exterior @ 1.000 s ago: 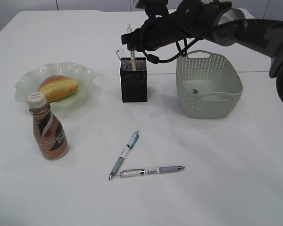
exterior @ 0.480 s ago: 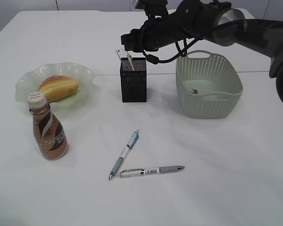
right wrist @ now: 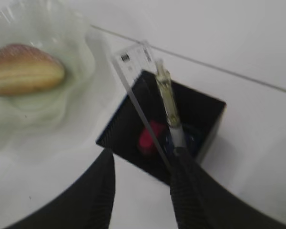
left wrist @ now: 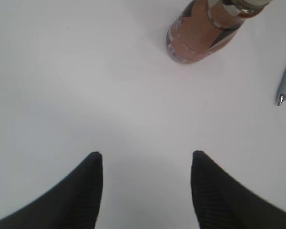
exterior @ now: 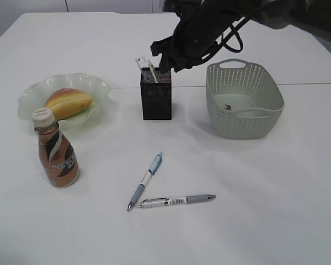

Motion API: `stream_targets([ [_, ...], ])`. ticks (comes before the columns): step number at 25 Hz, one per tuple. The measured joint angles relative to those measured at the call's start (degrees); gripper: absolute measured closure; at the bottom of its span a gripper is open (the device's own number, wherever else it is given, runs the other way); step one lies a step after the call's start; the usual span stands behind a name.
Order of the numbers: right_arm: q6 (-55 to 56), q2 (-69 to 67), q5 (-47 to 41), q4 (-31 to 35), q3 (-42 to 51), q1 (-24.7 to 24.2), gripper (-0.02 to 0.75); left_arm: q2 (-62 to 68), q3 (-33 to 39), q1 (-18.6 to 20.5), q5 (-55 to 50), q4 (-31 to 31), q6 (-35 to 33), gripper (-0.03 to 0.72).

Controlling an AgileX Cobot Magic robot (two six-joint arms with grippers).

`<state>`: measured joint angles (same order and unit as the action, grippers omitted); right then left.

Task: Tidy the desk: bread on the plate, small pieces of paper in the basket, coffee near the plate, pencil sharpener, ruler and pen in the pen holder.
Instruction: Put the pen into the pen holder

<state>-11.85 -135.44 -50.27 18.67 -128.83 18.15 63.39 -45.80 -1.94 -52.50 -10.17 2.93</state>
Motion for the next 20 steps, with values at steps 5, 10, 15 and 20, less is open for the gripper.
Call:
stream_targets([
  [5,5.8,2.4,-13.4,-4.7,-0.2,0.1,0.447,0.0,0.0,0.0,0.0,0.0,0.0,0.255],
  [10,12.8,4.7,-20.0,-10.2,-0.3,3.4,0.447,0.0,0.0,0.0,0.0,0.0,0.0,0.255],
  [15,20.8,4.9,-20.7,-11.1,-0.3,7.6,0.447,0.0,0.0,0.0,0.0,0.0,0.0,0.255],
  [20,30.6,5.1,-20.8,-10.6,2.2,11.0,0.447,0.0,0.0,0.0,0.0,0.0,0.0,0.255],
])
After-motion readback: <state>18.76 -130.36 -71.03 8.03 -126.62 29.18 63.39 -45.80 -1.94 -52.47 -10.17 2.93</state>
